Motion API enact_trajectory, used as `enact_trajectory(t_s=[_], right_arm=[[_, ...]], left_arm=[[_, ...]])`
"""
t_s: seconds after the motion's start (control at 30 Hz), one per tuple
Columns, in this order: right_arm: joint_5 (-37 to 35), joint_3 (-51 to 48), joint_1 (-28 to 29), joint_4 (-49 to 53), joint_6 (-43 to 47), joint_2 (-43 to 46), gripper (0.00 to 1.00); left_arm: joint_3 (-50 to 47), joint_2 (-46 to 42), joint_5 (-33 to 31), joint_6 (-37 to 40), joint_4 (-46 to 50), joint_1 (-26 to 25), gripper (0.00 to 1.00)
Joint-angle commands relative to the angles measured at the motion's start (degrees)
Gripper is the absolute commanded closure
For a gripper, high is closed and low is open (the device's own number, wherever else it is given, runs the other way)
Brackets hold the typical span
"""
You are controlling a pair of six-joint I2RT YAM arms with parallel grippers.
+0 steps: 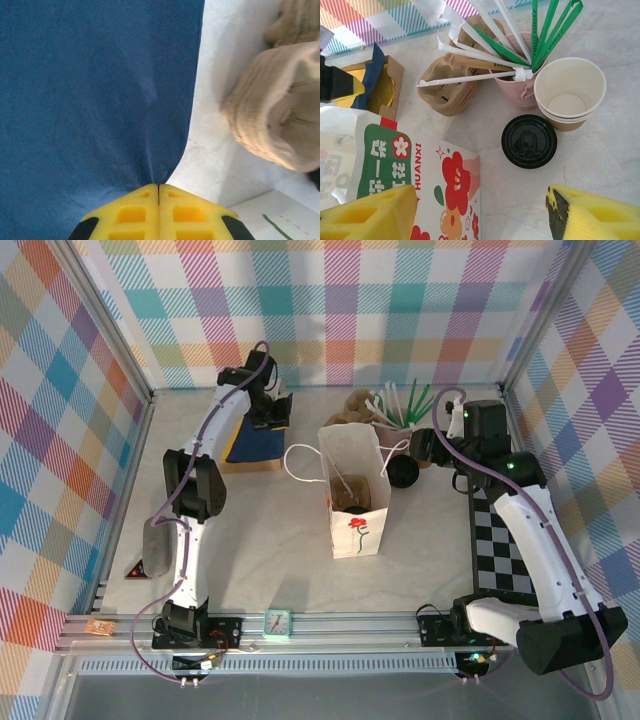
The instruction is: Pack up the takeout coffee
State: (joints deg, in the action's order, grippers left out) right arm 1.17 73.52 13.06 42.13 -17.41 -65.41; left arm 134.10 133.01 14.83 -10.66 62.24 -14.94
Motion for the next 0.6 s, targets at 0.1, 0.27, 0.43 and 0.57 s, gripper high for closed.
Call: enact_trajectory(t_s=[0.1,0.27,0.43,0.57], right_arm=[[0.7,-0.5,-0.3,0.5,-0.7,1.5,0.31],[0.7,-0.5,-0.3,0.8,-1.0,1.8,0.31],[0.9,-0.4,-0.4,1.1,-1.1,2.0,0.31],[1.6,-0.3,-0.3,0.9,-1.5,1.9,0.31]], left_arm=[[1.6,-3.4,9.7,-1.6,-1.1,2.7,0.96],[1.2,-2.8,12.4,-2.6,-1.9,6.6,0.96],[-1.0,-2.5,11.8,-1.9,-1.1,9.9,0.96],[-3.6,-3.4,9.8,-0.8,-1.6,11.2,0.96]])
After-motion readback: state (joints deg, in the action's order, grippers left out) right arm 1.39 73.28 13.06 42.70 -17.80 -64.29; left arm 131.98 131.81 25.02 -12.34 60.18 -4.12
